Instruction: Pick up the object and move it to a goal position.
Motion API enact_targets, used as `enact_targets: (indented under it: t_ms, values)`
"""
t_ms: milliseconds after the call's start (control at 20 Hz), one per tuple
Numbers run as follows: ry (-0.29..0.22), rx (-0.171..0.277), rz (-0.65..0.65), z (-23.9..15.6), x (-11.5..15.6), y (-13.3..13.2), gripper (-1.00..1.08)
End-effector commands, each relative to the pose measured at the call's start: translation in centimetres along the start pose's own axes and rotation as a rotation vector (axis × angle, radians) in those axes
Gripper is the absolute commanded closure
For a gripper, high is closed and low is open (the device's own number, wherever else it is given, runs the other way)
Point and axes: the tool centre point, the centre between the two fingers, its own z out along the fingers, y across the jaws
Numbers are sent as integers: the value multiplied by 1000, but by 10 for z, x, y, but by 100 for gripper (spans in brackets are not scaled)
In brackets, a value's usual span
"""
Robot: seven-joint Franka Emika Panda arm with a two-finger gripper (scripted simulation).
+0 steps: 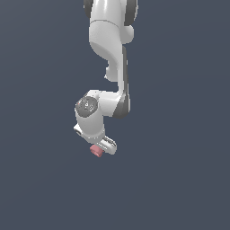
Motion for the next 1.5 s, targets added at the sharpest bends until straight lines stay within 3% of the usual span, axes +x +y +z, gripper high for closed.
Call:
enact_targets:
  t_ms: [0,350,400,1050,1450]
  values:
    - [0,0,2,13,0,1,-92]
    - [0,0,2,24,1,0,-92]
    - [0,0,2,24,1,0,108]
    - [0,0,2,21,1,1,108]
    - [-1,0,3,-6,0,15,108]
